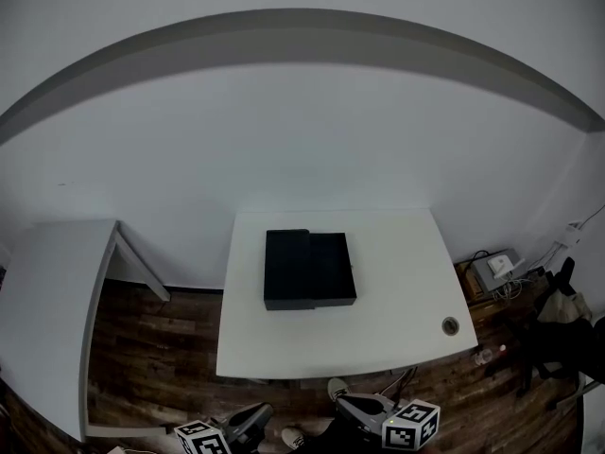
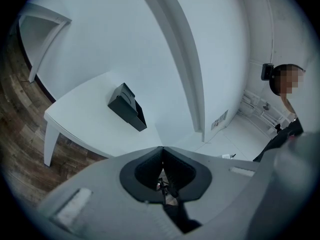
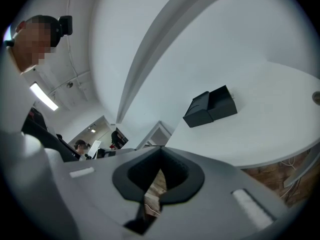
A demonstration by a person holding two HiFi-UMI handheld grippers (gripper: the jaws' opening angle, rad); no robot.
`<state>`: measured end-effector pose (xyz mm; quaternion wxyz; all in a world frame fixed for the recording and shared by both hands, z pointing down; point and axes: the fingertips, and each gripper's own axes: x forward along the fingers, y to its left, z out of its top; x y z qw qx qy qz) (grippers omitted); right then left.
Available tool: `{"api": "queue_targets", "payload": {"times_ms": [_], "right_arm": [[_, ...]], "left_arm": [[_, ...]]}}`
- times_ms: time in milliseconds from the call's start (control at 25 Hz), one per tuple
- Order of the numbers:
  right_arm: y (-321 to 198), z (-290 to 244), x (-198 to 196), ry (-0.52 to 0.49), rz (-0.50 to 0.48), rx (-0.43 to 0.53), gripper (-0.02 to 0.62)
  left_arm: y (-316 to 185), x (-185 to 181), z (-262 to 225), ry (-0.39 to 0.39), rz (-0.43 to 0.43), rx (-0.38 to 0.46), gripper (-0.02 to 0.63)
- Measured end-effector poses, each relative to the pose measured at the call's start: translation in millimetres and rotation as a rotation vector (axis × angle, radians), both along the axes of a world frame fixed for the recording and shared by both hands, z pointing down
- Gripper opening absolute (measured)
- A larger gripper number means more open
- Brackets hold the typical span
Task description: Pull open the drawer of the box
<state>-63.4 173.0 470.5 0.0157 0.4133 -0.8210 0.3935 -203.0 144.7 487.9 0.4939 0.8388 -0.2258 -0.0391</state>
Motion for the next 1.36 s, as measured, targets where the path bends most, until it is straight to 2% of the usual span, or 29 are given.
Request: {"api": "queue_targets", "payload": {"times_ms": [160,400,800,1000,1360], "right_arm": [[4,1,-2,0.008,-0.019,0.011,0.003],[11,-1,-10,0.029,-0.062,0.03,0.003],[13,-4,-15,0.012,-0.061,0.034,0.003],[15,-2,-16,0.016,-0.065,0.034,0.003],[10,0,-20,0.001,-0.043,0.024,0.003]], "left_arm": [[3,2,-10,-0.008,-0.002,0.039,0.005],[5,2,-12,-0.002,-0.01,0.04,0.005],[5,4,-13,-0.02,0.012,0.044,0.005],[5,1,-6,-0.014,-0.022,0.017,0.005],[6,-2,-6,-0.032,-0.017,0.014,0.005]]}}
